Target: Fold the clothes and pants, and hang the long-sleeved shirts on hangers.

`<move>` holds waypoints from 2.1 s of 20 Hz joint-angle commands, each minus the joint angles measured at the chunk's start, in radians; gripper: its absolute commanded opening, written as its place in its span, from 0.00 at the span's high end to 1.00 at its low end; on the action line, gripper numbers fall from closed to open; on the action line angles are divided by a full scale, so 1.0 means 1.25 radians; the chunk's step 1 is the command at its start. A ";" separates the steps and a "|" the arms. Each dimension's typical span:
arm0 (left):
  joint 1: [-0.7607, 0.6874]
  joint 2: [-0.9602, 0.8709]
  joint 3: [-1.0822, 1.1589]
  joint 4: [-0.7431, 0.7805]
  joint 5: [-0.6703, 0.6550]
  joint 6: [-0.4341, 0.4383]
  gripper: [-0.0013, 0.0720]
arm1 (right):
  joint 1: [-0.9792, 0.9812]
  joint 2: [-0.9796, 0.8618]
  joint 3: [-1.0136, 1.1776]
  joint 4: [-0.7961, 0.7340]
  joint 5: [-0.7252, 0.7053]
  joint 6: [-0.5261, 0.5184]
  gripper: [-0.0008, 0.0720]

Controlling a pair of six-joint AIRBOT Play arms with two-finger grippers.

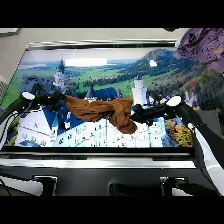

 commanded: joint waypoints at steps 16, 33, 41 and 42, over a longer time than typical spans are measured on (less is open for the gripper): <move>0.047 0.721 0.241 0.327 -0.151 -0.056 0.97 | -0.001 0.543 0.497 -0.692 -0.049 0.159 0.95; 0.033 0.346 -0.039 0.389 -0.214 -0.094 0.96 | 0.000 -0.103 0.462 -0.551 0.165 0.311 0.95; 0.030 0.096 0.051 0.357 -0.168 -0.094 0.91 | -0.001 -0.324 0.462 -0.438 -0.031 0.320 0.93; 0.031 0.098 0.067 0.360 -0.172 -0.094 0.90 | -0.001 -0.318 0.462 -0.439 -0.040 0.319 0.85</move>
